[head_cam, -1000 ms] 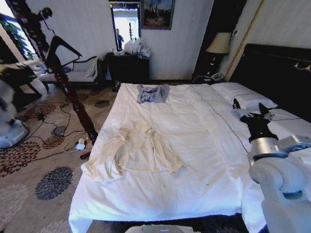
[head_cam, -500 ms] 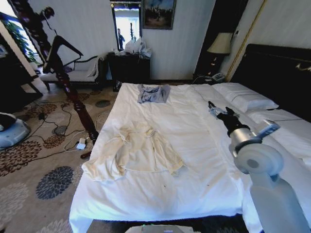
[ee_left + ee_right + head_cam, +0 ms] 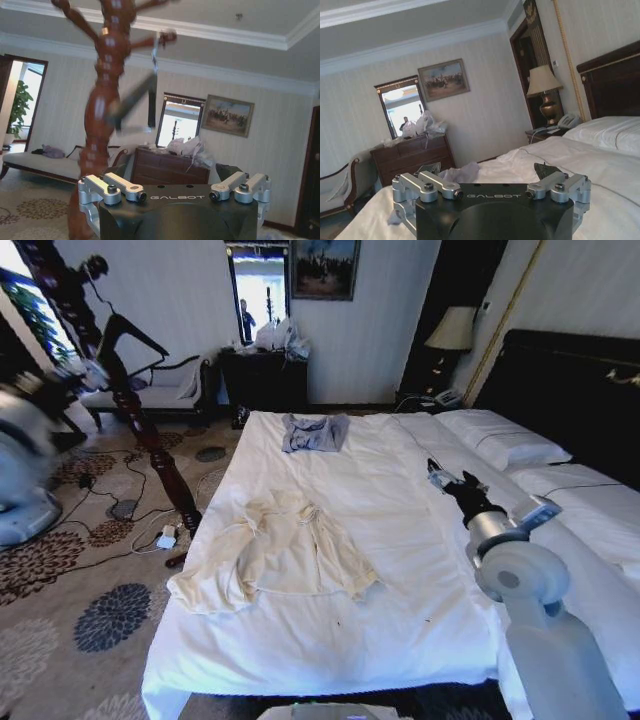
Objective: Pick up the clothes from the bed and hang them on the clothes hanger.
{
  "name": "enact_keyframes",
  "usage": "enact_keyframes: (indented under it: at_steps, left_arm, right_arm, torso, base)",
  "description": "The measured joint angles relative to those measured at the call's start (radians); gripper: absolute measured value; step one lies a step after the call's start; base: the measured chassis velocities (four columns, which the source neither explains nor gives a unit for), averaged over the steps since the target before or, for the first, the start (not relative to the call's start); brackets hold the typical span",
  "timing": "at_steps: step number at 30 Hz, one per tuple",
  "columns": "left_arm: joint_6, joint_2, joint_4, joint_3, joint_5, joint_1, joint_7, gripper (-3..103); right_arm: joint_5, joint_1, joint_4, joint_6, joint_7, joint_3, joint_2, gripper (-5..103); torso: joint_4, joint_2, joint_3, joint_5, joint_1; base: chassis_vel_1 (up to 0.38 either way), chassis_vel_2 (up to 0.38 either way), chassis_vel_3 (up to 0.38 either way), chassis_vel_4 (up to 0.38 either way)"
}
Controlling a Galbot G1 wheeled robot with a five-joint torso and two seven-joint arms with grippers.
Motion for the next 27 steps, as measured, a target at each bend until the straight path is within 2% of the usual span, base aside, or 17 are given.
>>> enact_keyframes:
  at_steps: [2,3,7,8,10,13,15,18,19,20,23,24,27]
  left_arm:
    - [-0.036,-0.066,0.054,0.056,0.104,0.0,0.035,100]
    - [-0.036,-0.066,0.054,0.056,0.104,0.0,0.035,100]
    - [-0.082,-0.182,0.218,0.172,0.206,-0.099,0.091,100]
    - [-0.082,-0.182,0.218,0.172,0.206,-0.099,0.091,100]
    - [-0.09,-0.231,0.298,0.24,0.226,-0.188,0.106,100]
    - [-0.086,-0.265,0.361,0.348,0.224,-0.353,0.108,100]
    - [-0.071,-0.266,0.365,0.376,0.221,-0.396,0.095,100]
    - [0.013,-0.239,0.33,0.429,0.201,-0.485,0.034,100]
    - [0.013,-0.239,0.33,0.429,0.201,-0.485,0.034,100]
    - [0.063,-0.216,0.298,0.443,0.168,-0.518,-0.005,100]
    - [0.144,-0.15,0.223,0.475,0.071,-0.604,-0.062,100]
    - [0.144,-0.15,0.223,0.475,0.071,-0.604,-0.062,100]
    - [0.184,-0.095,0.184,0.502,0.011,-0.696,-0.097,100]
  right_arm:
    - [-0.015,0.02,-0.027,0.002,-0.002,-0.033,0.014,100]
    - [-0.015,0.02,-0.027,0.002,-0.002,-0.033,0.014,100]
    - [-0.036,0.054,-0.076,0.003,-0.002,-0.075,0.042,100]
    - [-0.036,0.054,-0.076,0.003,-0.002,-0.075,0.042,100]
    - [-0.047,0.071,-0.105,0.004,-0.001,-0.091,0.055,100]
    - [-0.06,0.087,-0.135,0.009,-0.001,-0.1,0.065,100]
    - [-0.061,0.09,-0.14,0.01,-0.001,-0.099,0.066,100]
    - [-0.06,0.092,-0.146,0.015,-0.001,-0.091,0.063,100]
    - [-0.06,0.092,-0.146,0.015,-0.001,-0.091,0.063,100]
    - [-0.059,0.092,-0.146,0.016,-0.001,-0.087,0.059,100]
    - [-0.057,0.091,-0.142,0.018,-0.002,-0.079,0.053,100]
    - [-0.057,0.091,-0.142,0.018,-0.002,-0.079,0.053,100]
    - [-0.058,0.09,-0.139,0.019,-0.003,-0.079,0.058,100]
  torso:
    - [0.0002,0.0,0.0,0.0001,0.0]
    - [0.0002,0.0,0.0,0.0001,0.0]
    - [0.0001,0.0,0.0,-0.0001,0.0]
    - [0.0001,0.0,0.0,-0.0001,0.0]
    - [-0.0002,0.0,0.0,-0.0003,0.0]
    - [-0.0009,0.0,0.0,0.0006,0.0]
    - [-0.001,0.0,0.0,0.0006,0.0]
    - [-0.0005,0.0,0.0,0.0005,0.0]
    - [-0.0005,0.0,0.0,0.0005,0.0]
    - [0.0002,0.0,0.0,-0.0001,0.0]
    - [0.0002,0.0,0.0,0.0002,0.0]
    - [0.0002,0.0,0.0,0.0002,0.0]
    - [-0.0003,0.0,0.0,0.0004,0.0]
  base:
    - [0.0,0.0,0.0,0.0]
    - [0.0,0.0,0.0,0.0]
    - [0.0,0.0,0.0,0.0]
    - [0.0,0.0,0.0,0.0]
    - [0.0,0.0,0.0,0.0]
    - [0.0,0.0,0.0,0.0]
    - [0.0,0.0,0.0,0.0]
    - [0.0,0.0,0.0,0.0]
    - [0.0,0.0,0.0,0.0]
    - [0.0,0.0,0.0,0.0]
    - [0.0,0.0,0.0,0.0]
    - [0.0,0.0,0.0,0.0]
    - [0.0,0.0,0.0,0.0]
